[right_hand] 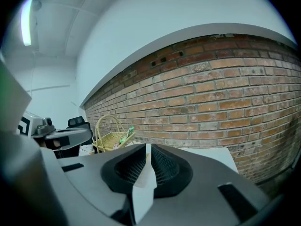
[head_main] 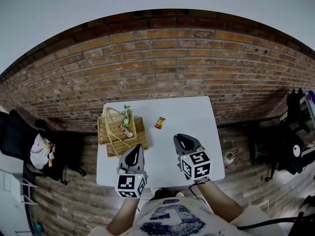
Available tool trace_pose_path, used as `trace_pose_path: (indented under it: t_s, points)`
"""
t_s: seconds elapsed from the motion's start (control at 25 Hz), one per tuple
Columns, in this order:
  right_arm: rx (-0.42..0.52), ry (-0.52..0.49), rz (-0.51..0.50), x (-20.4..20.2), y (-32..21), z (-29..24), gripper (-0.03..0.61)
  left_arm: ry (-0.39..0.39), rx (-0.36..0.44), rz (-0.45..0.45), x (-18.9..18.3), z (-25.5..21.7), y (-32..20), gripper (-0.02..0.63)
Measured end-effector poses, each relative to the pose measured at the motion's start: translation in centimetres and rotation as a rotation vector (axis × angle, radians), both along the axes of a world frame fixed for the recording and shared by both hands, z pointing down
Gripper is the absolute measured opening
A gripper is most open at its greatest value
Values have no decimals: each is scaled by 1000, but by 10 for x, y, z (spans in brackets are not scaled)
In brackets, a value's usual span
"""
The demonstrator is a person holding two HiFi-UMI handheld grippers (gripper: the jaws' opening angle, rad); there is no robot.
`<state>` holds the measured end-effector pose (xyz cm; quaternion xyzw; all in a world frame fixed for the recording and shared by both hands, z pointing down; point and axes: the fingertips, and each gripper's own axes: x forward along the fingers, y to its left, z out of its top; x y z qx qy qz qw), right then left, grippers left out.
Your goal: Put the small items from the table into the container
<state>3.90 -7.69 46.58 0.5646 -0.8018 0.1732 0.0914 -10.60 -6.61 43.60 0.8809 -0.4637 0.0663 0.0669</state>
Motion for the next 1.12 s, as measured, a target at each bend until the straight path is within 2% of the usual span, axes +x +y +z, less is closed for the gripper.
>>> trace_pose_path:
  t_s: [0.24, 0.48, 0.8, 1.12]
  points:
    - [-24, 15, 44, -10, -13, 7, 51, 5, 14, 33, -9, 0, -17, 48]
    - [-33, 31, 68, -27, -24, 12, 51, 11, 37, 8, -40, -4, -28, 48]
    - [-36, 29, 63, -56, -41, 18, 51, 6, 33, -74, -100, 2, -40, 48]
    - [-51, 26, 48, -72, -63, 29, 51, 1, 27, -150, -136, 5, -63, 48]
